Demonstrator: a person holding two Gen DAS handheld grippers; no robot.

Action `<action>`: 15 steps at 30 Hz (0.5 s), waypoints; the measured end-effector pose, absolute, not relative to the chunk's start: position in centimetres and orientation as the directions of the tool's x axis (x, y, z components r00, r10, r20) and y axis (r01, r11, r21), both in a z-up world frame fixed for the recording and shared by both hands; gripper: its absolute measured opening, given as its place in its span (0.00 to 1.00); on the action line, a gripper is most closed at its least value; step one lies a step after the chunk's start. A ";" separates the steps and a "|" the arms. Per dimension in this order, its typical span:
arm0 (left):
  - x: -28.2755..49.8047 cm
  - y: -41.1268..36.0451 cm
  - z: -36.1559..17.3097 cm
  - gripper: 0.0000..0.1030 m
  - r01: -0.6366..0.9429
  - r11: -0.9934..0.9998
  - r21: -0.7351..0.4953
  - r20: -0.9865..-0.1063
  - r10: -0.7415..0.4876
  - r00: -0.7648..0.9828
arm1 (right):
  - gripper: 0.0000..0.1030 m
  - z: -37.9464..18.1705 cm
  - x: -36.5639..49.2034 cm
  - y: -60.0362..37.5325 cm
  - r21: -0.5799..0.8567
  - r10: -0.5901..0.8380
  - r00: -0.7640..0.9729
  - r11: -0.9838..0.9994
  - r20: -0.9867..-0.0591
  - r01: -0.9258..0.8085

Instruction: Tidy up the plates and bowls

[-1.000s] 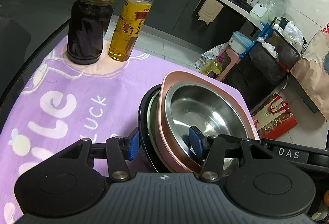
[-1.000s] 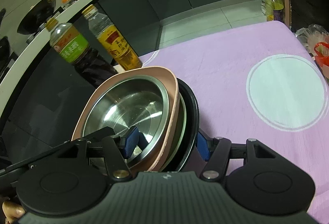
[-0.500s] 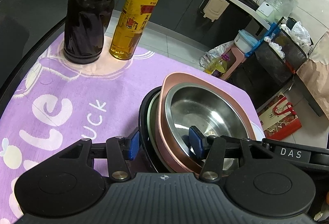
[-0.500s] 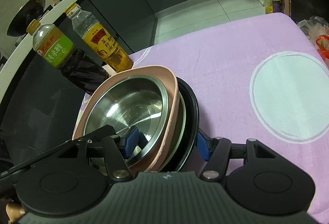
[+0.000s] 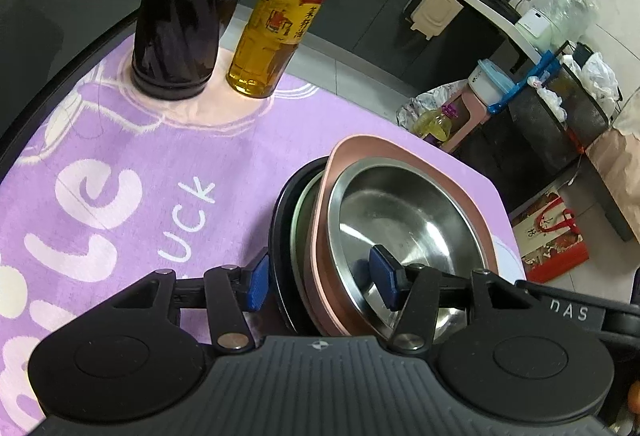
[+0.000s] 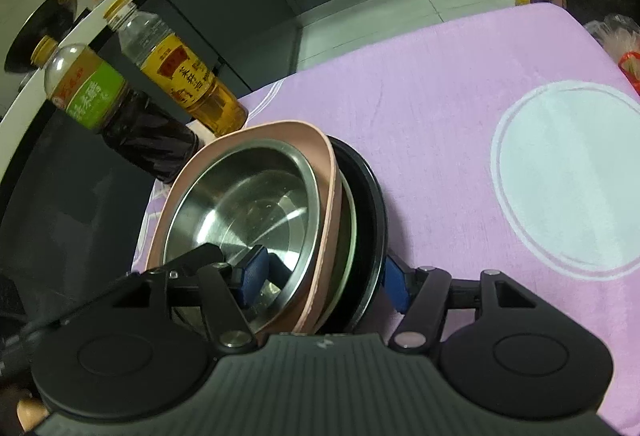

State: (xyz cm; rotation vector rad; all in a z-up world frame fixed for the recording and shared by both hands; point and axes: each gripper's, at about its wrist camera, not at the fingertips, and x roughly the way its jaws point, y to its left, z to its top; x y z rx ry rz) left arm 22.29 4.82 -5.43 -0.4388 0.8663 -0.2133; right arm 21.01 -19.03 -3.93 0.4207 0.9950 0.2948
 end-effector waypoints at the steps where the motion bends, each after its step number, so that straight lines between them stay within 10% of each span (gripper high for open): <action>1: 22.3 4.8 -5.4 0.49 0.003 0.890 -0.456 -0.687 -0.354 0.635 | 0.58 -3.9 21.0 -19.0 0.470 0.427 0.515 0.881 -0.744 -0.052; 15: 20.5 5.6 -3.8 0.48 -0.004 0.899 -0.438 -0.673 -0.325 0.665 | 0.58 -3.1 19.2 -19.6 0.464 0.412 0.563 0.884 -0.716 -0.058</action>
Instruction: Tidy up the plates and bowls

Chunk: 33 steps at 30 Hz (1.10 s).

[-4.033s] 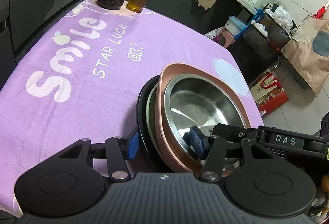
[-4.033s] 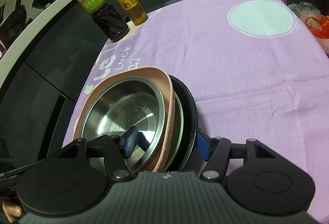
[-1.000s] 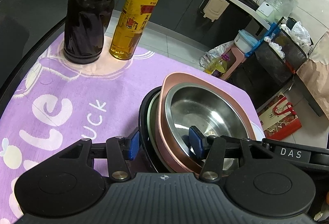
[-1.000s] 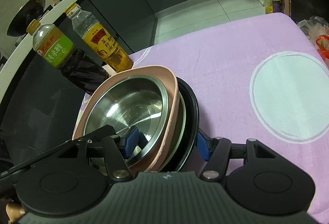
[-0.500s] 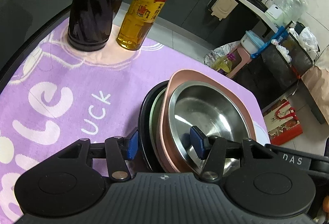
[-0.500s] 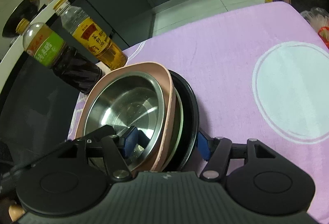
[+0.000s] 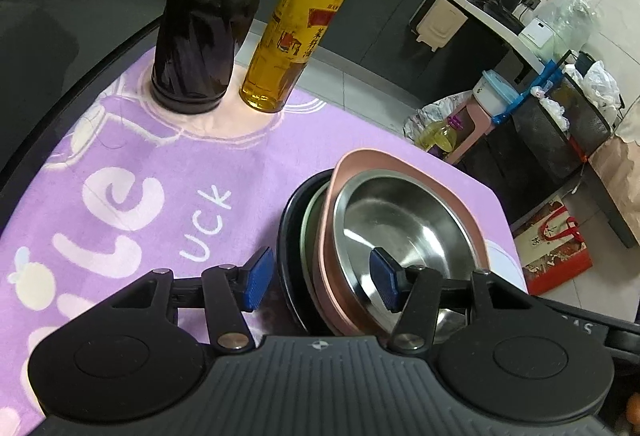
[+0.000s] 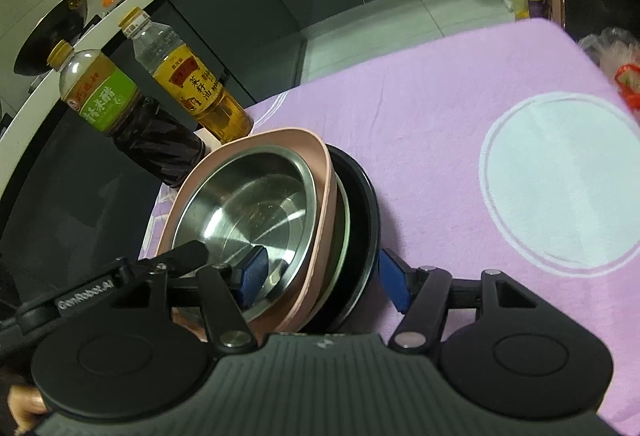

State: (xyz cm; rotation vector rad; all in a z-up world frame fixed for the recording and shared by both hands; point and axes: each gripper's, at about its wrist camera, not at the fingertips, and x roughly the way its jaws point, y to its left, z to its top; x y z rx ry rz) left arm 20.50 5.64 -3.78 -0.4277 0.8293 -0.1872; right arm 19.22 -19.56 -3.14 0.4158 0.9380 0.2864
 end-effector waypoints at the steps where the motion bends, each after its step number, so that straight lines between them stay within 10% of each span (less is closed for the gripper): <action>1: 20.1 5.7 -3.5 0.49 0.003 0.901 -0.433 -0.667 -0.323 0.672 | 0.58 -3.1 19.0 -19.5 0.462 0.410 0.566 0.885 -0.715 -0.058; 16: 9.9 3.2 -1.3 0.50 0.125 0.976 -0.180 -0.508 -0.201 0.838 | 0.58 0.2 11.7 -17.9 0.323 0.321 0.721 0.936 -0.614 -0.141; 33: 3.4 1.4 -2.2 0.50 0.074 0.997 -0.037 -0.523 -0.082 0.848 | 0.58 0.4 4.1 -15.4 0.204 0.274 0.793 0.960 -0.544 -0.192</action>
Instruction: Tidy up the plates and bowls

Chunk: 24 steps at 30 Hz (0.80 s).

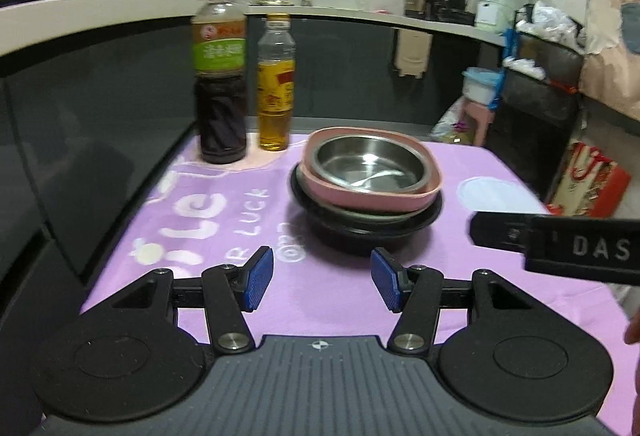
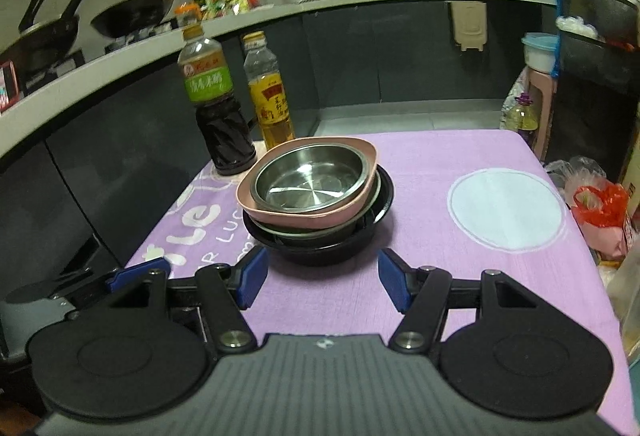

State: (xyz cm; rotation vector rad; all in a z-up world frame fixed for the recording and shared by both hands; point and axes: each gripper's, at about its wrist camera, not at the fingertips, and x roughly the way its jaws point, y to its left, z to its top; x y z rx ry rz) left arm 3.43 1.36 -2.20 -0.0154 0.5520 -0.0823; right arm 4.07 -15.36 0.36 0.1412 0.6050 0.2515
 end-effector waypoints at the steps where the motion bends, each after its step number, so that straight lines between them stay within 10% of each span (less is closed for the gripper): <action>1: 3.2 1.4 -2.3 0.50 0.056 0.998 -0.023 -0.524 -0.060 0.849 | 0.58 0.1 3.7 -15.4 0.205 0.265 0.800 0.962 -0.539 -0.181; 24: -1.5 0.5 -1.3 0.50 0.056 0.998 -0.004 -0.515 -0.050 0.856 | 0.58 -0.3 -1.0 -15.5 0.184 0.201 0.848 0.975 -0.491 -0.125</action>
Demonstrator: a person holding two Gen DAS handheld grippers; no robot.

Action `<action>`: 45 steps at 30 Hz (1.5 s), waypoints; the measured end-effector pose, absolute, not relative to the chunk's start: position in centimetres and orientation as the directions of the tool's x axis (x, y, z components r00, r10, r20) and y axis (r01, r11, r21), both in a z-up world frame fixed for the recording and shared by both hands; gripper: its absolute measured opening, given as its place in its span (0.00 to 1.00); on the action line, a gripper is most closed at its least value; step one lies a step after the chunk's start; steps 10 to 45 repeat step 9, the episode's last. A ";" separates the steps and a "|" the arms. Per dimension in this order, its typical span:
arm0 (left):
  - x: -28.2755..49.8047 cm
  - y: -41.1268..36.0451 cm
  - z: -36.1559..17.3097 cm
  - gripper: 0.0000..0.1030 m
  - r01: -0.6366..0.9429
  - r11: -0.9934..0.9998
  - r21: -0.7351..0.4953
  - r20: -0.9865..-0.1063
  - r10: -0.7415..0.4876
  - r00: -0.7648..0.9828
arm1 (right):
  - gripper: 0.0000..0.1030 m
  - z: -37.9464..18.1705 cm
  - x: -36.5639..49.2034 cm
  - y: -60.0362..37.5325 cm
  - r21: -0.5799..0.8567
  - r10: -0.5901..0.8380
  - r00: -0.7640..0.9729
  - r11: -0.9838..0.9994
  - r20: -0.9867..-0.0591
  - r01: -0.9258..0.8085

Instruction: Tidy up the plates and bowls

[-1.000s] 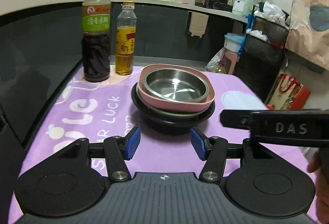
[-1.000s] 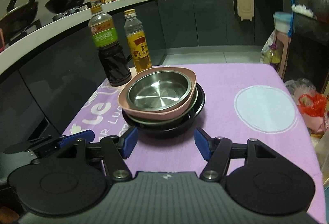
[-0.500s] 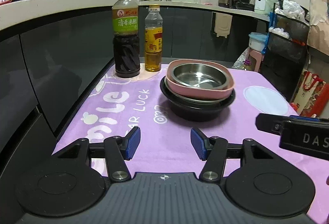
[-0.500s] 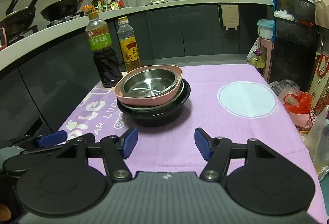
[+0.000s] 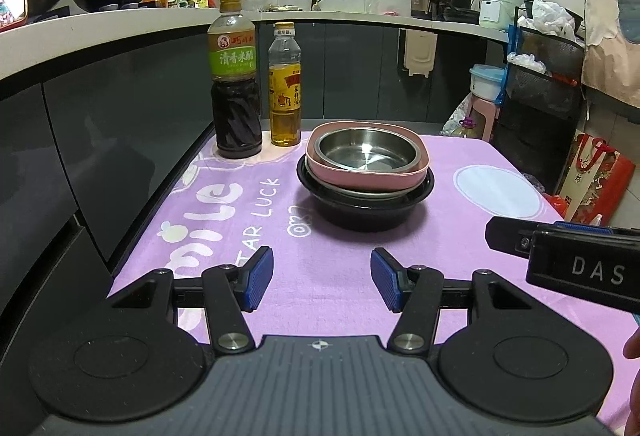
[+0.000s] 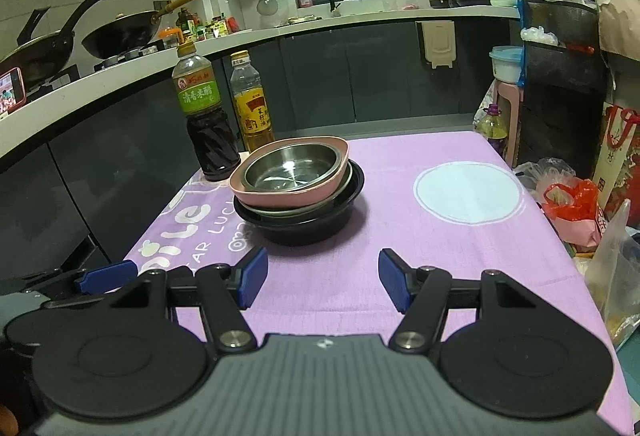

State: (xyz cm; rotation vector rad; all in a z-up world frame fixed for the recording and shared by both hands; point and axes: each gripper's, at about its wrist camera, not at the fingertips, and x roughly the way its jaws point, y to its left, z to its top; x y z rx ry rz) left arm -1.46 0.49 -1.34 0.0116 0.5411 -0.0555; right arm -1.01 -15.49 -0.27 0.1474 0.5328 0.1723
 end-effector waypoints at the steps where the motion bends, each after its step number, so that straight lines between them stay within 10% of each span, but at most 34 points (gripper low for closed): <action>1: -1.5 0.5 -1.4 0.50 0.054 0.999 -0.004 -0.515 -0.049 0.856 | 0.58 -0.3 -1.1 -15.5 0.184 0.200 0.848 0.975 -0.491 -0.124; 45: -1.7 0.5 -1.5 0.50 0.054 0.999 -0.003 -0.521 -0.047 0.852 | 0.58 -0.4 -1.4 -15.2 0.184 0.205 0.843 0.974 -0.497 -0.128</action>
